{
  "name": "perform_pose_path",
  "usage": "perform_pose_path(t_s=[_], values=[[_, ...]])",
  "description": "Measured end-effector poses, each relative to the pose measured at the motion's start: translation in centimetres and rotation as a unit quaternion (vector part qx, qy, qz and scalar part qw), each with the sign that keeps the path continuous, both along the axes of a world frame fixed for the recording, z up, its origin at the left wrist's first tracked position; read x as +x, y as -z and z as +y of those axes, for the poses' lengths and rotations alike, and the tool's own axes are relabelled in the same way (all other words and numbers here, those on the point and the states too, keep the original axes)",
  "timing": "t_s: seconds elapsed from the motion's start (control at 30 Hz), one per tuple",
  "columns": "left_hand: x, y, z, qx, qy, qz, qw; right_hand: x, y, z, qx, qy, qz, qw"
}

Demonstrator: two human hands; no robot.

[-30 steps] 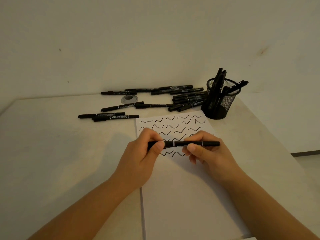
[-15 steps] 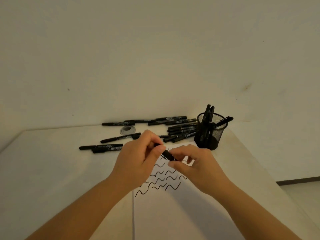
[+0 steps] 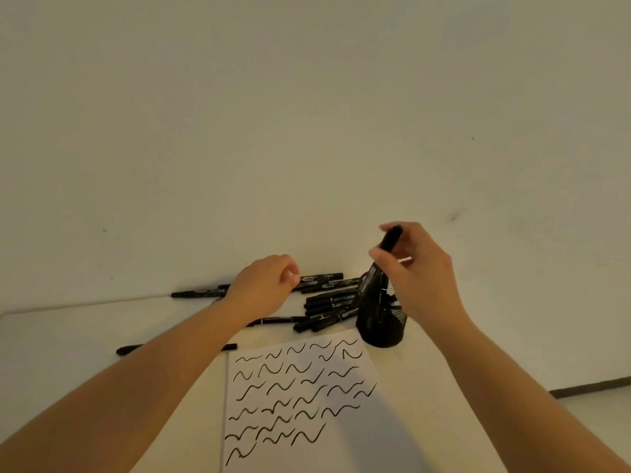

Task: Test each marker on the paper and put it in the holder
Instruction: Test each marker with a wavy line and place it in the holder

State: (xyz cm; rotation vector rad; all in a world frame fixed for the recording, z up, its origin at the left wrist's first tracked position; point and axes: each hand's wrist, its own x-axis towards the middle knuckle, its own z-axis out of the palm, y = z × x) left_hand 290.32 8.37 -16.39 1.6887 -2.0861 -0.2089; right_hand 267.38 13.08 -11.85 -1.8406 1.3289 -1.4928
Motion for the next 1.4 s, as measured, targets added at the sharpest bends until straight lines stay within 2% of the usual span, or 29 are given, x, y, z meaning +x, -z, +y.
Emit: perform_pose_path(t_s=[0.2,0.3,0.43,0.67,0.83,1.03,1.27,1.4], values=[[1.9,3.7,-4.9,0.090,-0.016,-0.145,0.985,-2.3,0.2,-2.0,-0.041,0.088,-0.070,0.993],[1.8,5.3,-5.8,0.073,-0.011,-0.174,0.982,-2.9,1.0,-2.5,-0.054,0.109,-0.071,0.990],[1.8,6.9,-6.5,0.042,-0.020,-0.191,0.981,-3.4,2.3,-3.2,-0.050,0.116,-0.028,0.992],[2.1,8.2,-7.4,0.009,-0.053,-0.166,0.985,-3.6,5.1,-3.7,0.010,0.126,0.036,0.991],[2.1,8.5,-7.7,0.008,-0.069,-0.147,0.987,-3.3,5.8,-3.5,0.011,0.121,0.094,0.988],[2.2,8.4,-7.4,-0.008,-0.082,-0.120,0.989,-3.0,5.9,-3.4,0.004,0.127,0.218,0.968],[2.1,6.2,-5.4,0.000,-0.105,-0.104,0.989,-2.7,4.9,-3.0,0.002,0.128,0.221,0.967],[1.2,4.7,-2.1,0.008,-0.093,0.000,0.996,-2.1,4.0,-1.3,-0.080,0.156,0.207,0.962]])
